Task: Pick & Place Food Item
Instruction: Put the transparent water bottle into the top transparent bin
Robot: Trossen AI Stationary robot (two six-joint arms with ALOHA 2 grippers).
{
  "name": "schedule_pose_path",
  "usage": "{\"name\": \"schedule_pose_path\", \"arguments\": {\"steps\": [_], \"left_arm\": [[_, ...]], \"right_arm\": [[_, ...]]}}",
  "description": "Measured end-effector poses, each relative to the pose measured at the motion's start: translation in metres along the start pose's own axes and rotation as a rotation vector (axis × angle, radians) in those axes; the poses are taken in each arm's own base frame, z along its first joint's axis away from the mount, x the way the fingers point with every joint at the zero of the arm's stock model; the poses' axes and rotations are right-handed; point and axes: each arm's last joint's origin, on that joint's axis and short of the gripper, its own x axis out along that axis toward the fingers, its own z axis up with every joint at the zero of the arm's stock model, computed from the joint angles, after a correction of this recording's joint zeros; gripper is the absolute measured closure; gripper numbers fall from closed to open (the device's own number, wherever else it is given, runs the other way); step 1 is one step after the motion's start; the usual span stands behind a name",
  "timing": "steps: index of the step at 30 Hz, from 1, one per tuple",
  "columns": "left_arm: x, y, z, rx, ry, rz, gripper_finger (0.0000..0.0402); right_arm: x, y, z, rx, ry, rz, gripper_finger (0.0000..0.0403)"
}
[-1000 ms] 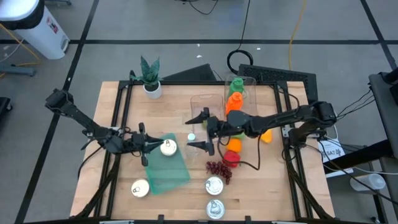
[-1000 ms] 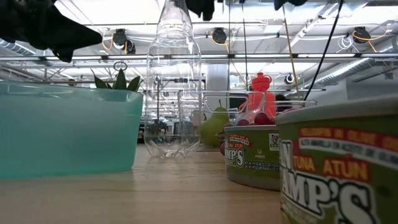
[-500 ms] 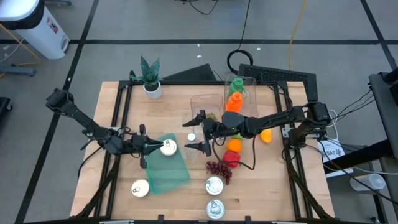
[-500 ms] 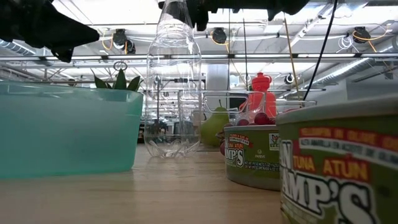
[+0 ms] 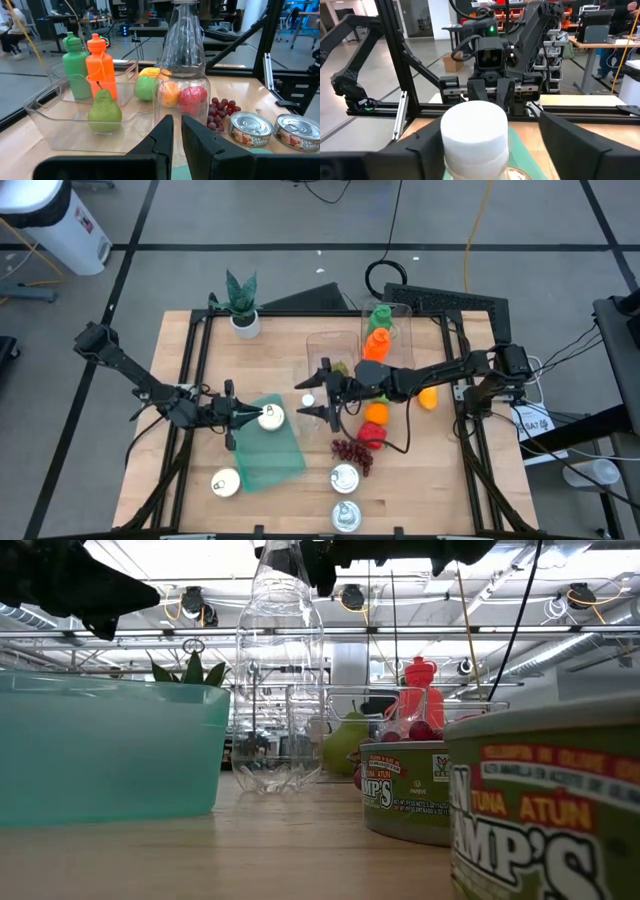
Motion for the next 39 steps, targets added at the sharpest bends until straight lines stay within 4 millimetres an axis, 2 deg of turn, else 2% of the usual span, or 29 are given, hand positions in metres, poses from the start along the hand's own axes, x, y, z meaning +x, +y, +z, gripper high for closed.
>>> {"name": "schedule_pose_path", "arguments": {"steps": [4,10,15,19,24,29,32,35,39], "left_arm": [[0.0,0.0,0.0,0.0,0.0,0.0,0.0352],[0.0,0.0,0.0,0.0,-0.001,0.0,0.0352],[0.0,0.0,0.0,-0.004,-0.001,0.0,0.0352],[0.0,0.0,0.0,-0.006,0.0,0.0,0.0352],[0.0,0.0,0.0,-0.006,0.001,0.0,0.0352],[0.0,0.0,0.0,-0.006,0.001,0.0,0.0352],[0.0,0.0,0.0,-0.006,0.001,0.0,0.0352],[0.0,0.0,0.0,-0.008,0.001,0.0,0.0352],[0.0,0.0,0.0,-0.009,0.001,0.0,0.0352]], "right_arm": [[0.0,0.0,0.0,-0.001,-0.005,0.001,0.0179],[-0.002,0.001,0.004,-0.008,-0.015,0.006,0.0278],[-0.008,0.006,0.014,-0.041,-0.028,0.043,0.0278],[-0.024,0.009,0.03,-0.037,-0.013,0.044,0.0277],[-0.066,0.006,0.076,0.005,-0.067,0.024,0.0278],[-0.126,0.002,0.13,0.088,-0.074,0.055,0.0278],[-0.163,0.005,0.154,0.093,-0.055,0.032,0.0277],[-0.199,0.01,0.17,0.052,-0.025,-0.042,0.0277],[-0.239,0.012,0.178,-0.046,-0.02,-0.309,0.0277]]}}
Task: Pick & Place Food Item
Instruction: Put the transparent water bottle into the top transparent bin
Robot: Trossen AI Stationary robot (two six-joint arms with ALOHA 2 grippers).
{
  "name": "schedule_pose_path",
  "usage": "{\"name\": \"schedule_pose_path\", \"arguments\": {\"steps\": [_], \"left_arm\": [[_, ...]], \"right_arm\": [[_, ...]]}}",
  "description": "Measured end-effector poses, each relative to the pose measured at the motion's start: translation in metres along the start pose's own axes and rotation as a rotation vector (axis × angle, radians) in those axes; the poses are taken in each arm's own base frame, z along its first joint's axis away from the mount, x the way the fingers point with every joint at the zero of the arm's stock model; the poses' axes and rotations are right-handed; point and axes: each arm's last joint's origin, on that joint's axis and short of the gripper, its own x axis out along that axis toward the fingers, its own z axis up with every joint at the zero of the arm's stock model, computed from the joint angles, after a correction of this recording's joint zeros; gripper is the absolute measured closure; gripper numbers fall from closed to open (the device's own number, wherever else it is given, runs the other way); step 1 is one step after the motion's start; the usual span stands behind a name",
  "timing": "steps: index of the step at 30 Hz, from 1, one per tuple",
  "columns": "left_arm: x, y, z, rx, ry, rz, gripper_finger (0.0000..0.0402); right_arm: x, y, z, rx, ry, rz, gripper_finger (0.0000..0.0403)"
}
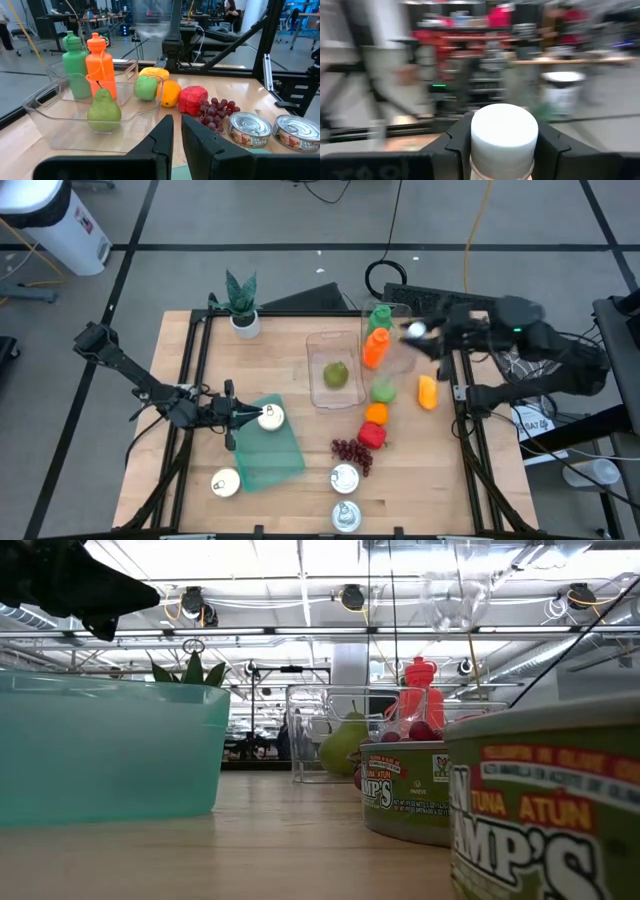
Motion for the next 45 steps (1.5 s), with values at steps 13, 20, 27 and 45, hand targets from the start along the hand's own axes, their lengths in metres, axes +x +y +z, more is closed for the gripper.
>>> {"name": "schedule_pose_path", "arguments": {"steps": [13,20,27,45], "left_arm": [[0.0,0.0,0.0,0.0,-0.001,0.0,0.0352],[0.0,0.0,0.0,-0.012,0.0,0.0,0.0352],[0.0,0.0,0.0,-0.014,0.002,-0.012,0.0352],[0.0,0.0,0.0,-0.002,0.003,-0.008,0.0352]], "right_arm": [[0.011,-0.017,-0.03,-0.226,0.152,-0.55,0.0276],[0.017,-0.033,-0.067,-0.216,0.102,-0.655,0.0276],[0.021,-0.048,-0.108,-0.182,-0.005,-0.675,0.0276],[0.035,-0.071,-0.181,-0.036,0.066,-0.694,0.0276]]}}
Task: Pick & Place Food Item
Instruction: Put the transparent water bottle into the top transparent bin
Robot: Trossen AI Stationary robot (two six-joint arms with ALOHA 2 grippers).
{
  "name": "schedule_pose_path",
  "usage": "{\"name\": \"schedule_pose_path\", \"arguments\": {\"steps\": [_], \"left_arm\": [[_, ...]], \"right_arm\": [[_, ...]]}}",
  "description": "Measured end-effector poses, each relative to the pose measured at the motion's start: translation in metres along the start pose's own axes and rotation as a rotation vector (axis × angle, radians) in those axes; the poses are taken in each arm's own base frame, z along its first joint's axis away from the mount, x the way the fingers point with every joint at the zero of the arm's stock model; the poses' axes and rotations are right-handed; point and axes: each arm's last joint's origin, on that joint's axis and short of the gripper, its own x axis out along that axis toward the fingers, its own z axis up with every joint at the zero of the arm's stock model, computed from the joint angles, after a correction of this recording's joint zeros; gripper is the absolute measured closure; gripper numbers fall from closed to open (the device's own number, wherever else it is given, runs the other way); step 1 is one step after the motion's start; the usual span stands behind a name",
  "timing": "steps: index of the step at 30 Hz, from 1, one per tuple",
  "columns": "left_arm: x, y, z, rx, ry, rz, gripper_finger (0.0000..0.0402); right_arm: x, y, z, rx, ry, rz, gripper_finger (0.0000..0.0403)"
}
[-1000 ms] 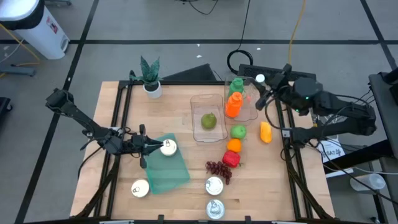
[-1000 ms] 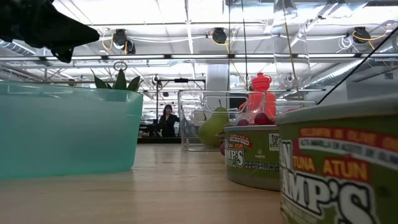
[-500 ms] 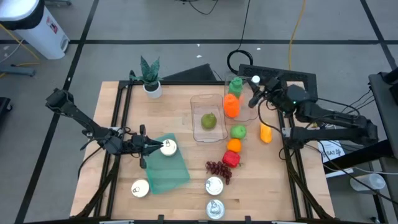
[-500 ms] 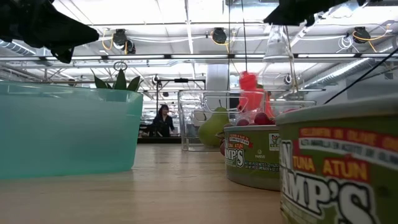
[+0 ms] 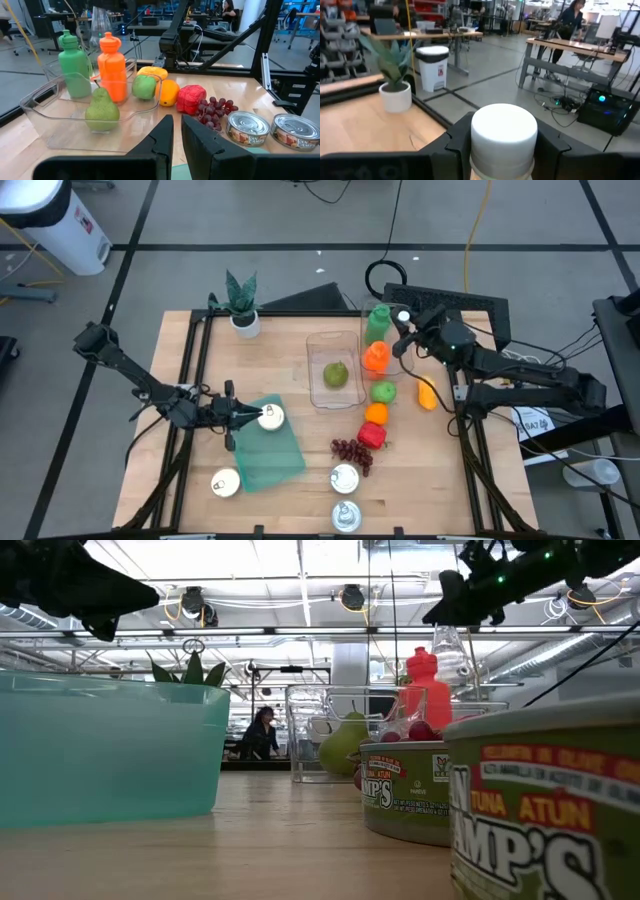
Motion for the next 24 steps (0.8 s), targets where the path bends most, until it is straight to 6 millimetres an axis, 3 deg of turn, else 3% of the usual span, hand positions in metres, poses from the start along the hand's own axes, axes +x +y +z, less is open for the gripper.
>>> {"name": "schedule_pose_path", "arguments": {"steps": [9,15,18,24], "left_arm": [[0.0,0.0,0.0,0.002,0.003,0.001,0.0352],[0.0,0.0,0.0,0.002,0.002,0.001,0.0352],[0.0,0.0,0.0,0.001,0.002,0.001,0.0352],[0.0,0.0,0.0,-0.005,0.002,0.001,0.0352]], "right_arm": [[0.001,-0.005,-0.032,0.093,-0.064,-0.028,0.0276],[0.001,-0.004,-0.04,0.084,-0.038,-0.026,0.0272],[0.001,-0.004,-0.039,0.098,-0.048,-0.016,0.0249],[-0.004,-0.006,-0.037,0.078,-0.07,-0.016,0.0163]]}}
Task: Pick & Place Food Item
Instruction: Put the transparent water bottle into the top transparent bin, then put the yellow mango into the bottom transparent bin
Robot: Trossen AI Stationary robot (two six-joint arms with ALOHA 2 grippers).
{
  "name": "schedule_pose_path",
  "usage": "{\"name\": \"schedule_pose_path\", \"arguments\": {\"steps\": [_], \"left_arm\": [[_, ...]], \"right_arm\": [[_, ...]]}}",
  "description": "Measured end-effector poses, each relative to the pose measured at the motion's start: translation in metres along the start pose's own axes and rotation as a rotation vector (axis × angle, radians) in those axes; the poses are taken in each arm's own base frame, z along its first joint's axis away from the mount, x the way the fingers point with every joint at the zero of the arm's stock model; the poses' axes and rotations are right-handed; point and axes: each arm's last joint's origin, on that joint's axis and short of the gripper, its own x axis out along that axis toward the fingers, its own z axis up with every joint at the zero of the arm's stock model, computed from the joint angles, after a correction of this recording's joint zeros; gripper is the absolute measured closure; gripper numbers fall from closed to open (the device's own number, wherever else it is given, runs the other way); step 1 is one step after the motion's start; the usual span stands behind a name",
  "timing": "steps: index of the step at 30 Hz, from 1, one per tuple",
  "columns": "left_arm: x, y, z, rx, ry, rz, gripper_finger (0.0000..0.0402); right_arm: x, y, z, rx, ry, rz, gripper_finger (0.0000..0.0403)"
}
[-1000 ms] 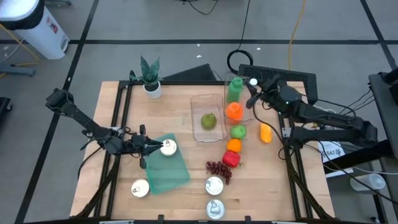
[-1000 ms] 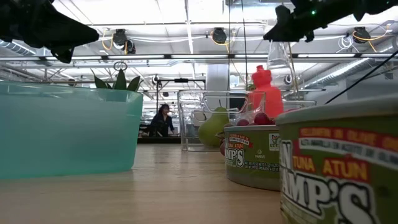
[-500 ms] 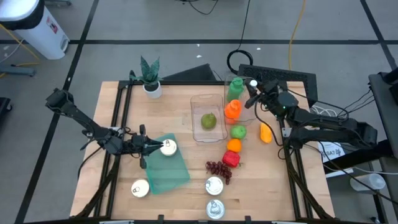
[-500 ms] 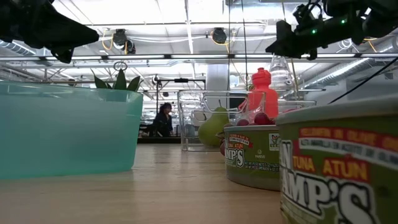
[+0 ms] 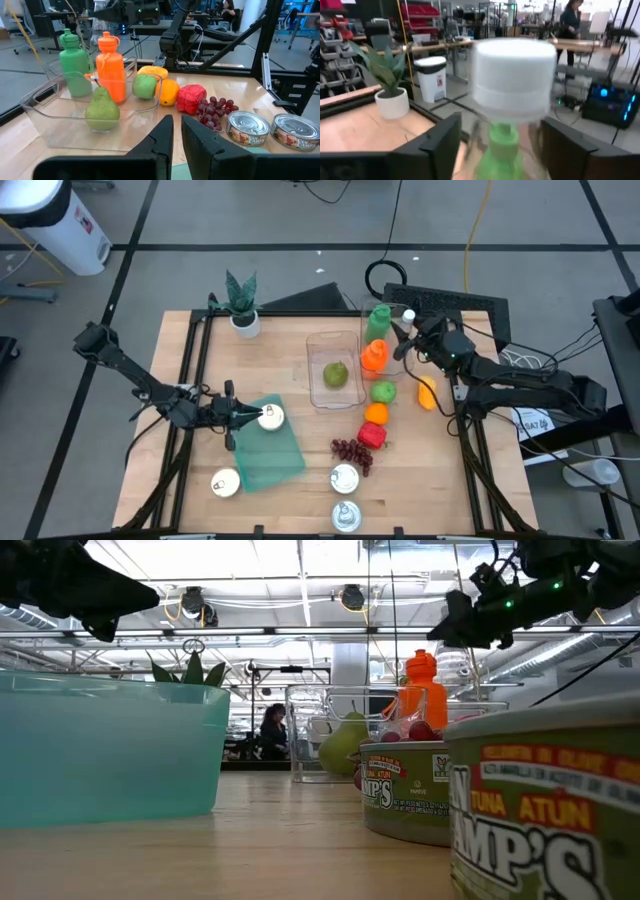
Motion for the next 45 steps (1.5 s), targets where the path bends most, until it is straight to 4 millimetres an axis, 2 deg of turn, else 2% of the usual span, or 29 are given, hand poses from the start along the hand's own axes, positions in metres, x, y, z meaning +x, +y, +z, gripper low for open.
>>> {"name": "schedule_pose_path", "arguments": {"steps": [5,10,13,20,24,29,32,34,37,40,45], "left_arm": [[0.0,0.0,-0.002,0.001,0.014,0.0,0.0352],[0.0,0.0,-0.002,0.001,0.016,-0.004,0.0352],[0.0,0.0,-0.002,0.005,0.016,-0.006,0.0352],[0.0,0.0,-0.002,0.038,0.017,-0.006,0.0352],[0.0,0.0,-0.002,0.059,0.017,-0.007,0.0352],[0.0,0.0,-0.002,0.07,0.017,-0.007,0.0352],[0.0,0.0,-0.002,0.083,0.017,-0.007,0.0352],[0.0,0.0,-0.002,0.083,0.017,-0.008,0.0352],[0.0,0.0,-0.002,0.077,0.019,-0.008,0.0352],[0.0,0.0,-0.002,0.078,0.021,-0.007,0.0352],[0.0,0.0,-0.002,0.089,0.021,-0.007,0.0352]], "right_arm": [[-0.011,-0.005,0.015,0.002,-0.085,-0.004,0.0098],[-0.022,-0.009,0.04,-0.002,-0.069,-0.003,0.0062],[-0.028,-0.007,0.058,-0.016,-0.021,0.026,0.0056],[-0.048,0.015,0.123,-0.023,0.07,0.213,0.0061],[-0.059,0.034,0.135,-0.045,0.22,0.345,0.0063],[-0.075,0.063,0.122,-0.044,0.48,0.584,0.0064],[-0.088,0.085,0.108,-0.053,0.565,0.714,0.0064],[-0.096,0.1,0.098,-0.086,0.597,0.739,0.0065],[-0.105,0.116,0.082,-0.117,0.659,0.688,0.0068],[-0.111,0.123,0.068,-0.082,0.771,0.597,0.0073],[-0.119,0.11,0.043,-0.071,1.019,0.297,0.0085]]}}
